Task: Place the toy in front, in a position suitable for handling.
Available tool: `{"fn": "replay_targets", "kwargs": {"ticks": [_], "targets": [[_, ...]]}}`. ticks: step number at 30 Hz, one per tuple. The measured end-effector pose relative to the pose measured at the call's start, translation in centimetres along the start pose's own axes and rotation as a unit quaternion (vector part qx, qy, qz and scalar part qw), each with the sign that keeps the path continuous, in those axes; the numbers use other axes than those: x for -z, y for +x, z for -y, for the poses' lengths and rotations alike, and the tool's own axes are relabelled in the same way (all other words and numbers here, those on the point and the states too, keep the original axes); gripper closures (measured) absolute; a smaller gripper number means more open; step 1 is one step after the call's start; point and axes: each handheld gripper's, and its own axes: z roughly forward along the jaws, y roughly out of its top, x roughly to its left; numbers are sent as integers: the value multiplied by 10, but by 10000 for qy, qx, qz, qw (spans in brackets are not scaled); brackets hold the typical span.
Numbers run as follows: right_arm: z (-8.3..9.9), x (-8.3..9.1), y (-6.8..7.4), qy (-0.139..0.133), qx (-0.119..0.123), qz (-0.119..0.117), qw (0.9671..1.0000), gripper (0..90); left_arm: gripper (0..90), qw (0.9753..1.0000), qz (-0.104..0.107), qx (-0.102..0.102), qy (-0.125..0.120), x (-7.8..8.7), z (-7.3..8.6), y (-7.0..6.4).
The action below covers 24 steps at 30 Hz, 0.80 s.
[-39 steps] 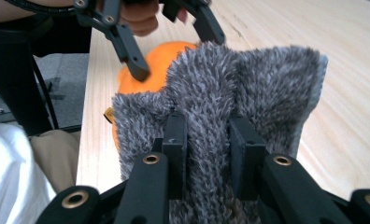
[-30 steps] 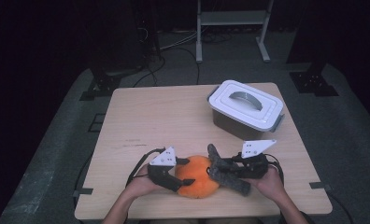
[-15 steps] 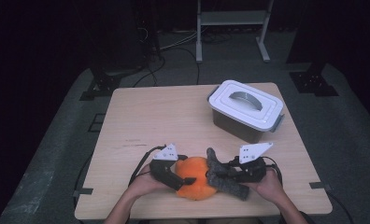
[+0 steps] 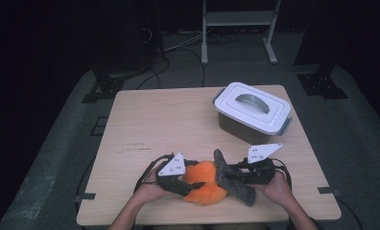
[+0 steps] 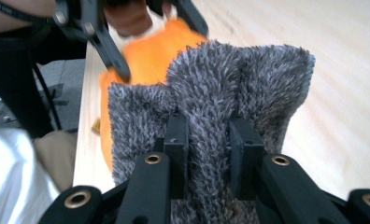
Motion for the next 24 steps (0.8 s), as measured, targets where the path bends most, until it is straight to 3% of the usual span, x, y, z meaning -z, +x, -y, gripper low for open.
{"fn": "replay_targets", "kwargs": {"ticks": [3,6,9,11,12,14,16,18,20,21,24], "targets": [[6,3,0,119,-53,2,9999,714,223,9998,145,108,36,3,1,1],[3,1,7,120,145,-60,9998,715,84,9993,122,329,130,2,0,4],[1,-2,11,102,284,-197,9993,715,57,9971,296,643,273,-1,4,9],[1,-2,12,88,291,-239,9993,714,76,9964,360,722,264,-3,7,10],[1,-2,11,93,275,-234,9993,714,152,9971,293,651,261,-2,7,9],[-1,-1,10,90,243,-179,9995,716,285,9995,-29,273,148,1,3,4],[-6,2,10,39,280,6,9996,721,342,9991,-409,85,-65,3,-1,0],[-10,7,8,-171,299,162,9993,723,347,9978,-625,-2,-210,3,-4,-1],[-16,13,6,-486,264,230,9982,723,344,9973,-650,-36,-325,2,-4,0],[-17,13,6,-517,266,258,9980,723,337,9977,-600,-27,-311,-1,-4,-1],[-14,6,5,-266,273,310,9988,719,284,9987,-485,-147,-64,-6,1,-2]]}}
